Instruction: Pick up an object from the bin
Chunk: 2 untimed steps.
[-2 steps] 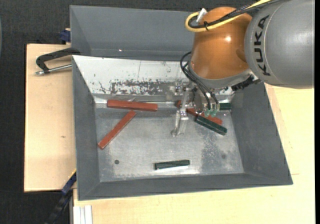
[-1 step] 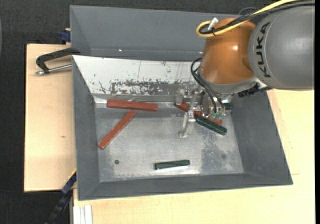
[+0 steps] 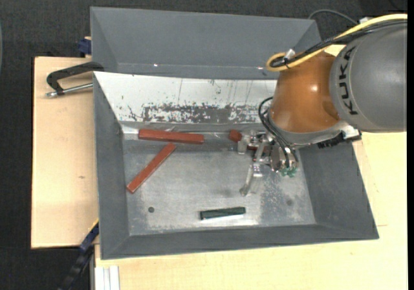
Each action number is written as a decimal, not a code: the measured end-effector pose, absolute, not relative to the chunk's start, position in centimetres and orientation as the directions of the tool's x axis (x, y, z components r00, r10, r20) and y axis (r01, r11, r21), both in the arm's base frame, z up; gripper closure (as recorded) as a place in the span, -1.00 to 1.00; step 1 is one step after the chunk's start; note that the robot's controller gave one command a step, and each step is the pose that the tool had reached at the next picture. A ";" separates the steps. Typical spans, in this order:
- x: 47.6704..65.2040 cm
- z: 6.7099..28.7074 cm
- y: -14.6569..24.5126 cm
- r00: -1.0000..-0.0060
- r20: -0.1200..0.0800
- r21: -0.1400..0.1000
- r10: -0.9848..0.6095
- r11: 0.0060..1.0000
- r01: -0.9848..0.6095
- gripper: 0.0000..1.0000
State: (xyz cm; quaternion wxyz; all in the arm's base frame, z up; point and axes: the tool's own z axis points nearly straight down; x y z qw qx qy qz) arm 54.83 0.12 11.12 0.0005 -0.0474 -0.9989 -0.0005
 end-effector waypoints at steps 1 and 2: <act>54.1 10.0 -1.8 -0.995 0.001 0.001 -0.104 0.995 -0.104 -1.00; 53.0 8.8 -0.4 -0.997 -0.001 0.000 0.079 0.997 0.079 -1.00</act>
Offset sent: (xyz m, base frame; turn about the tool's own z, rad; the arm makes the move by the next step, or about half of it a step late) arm -0.0357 0.0293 -0.0412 0.2345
